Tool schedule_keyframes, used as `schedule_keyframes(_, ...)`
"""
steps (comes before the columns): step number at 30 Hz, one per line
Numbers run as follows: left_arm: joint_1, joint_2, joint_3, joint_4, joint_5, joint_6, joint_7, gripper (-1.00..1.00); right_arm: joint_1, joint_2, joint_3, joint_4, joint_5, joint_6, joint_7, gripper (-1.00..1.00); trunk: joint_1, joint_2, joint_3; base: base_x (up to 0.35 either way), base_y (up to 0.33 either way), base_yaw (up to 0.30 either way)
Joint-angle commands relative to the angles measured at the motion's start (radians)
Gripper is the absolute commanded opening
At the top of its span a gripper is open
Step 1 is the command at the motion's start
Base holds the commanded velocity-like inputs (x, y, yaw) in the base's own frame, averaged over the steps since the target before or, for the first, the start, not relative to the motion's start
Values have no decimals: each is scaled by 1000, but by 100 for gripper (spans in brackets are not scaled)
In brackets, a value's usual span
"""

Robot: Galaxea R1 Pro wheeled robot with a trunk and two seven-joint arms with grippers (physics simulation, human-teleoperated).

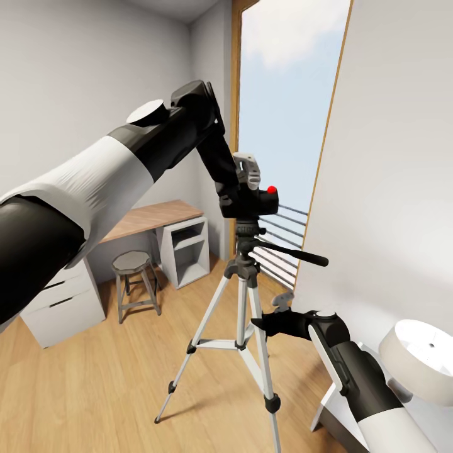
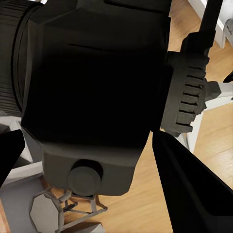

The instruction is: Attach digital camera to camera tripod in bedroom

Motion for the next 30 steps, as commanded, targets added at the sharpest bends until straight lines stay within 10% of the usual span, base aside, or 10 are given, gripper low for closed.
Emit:
schedule_keyframes(1, -1, 0, 0, -1, -7, 10, -8, -100, 0, -1, 1, 0, 8, 8, 1, -100, 0, -1, -2, 0, 0, 0)
schedule_keyframes(8, -1, 0, 0, 2, 1, 9, -13, -100, 0, -1, 1, -1, 8, 8, 1, -100, 0, -1, -2, 0, 0, 0)
schedule_keyframes(9, -1, 1, 0, 2, 2, 9, -13, 100, 0, -1, 1, -1, 8, 8, 1, -100, 0, -1, -2, 0, 0, 0)
schedule_keyframes(30, -1, 1, 1, 8, -4, 10, -13, 100, 0, -1, 1, 0, 7, 8, 1, -100, 0, -1, -2, 0, 0, 0)
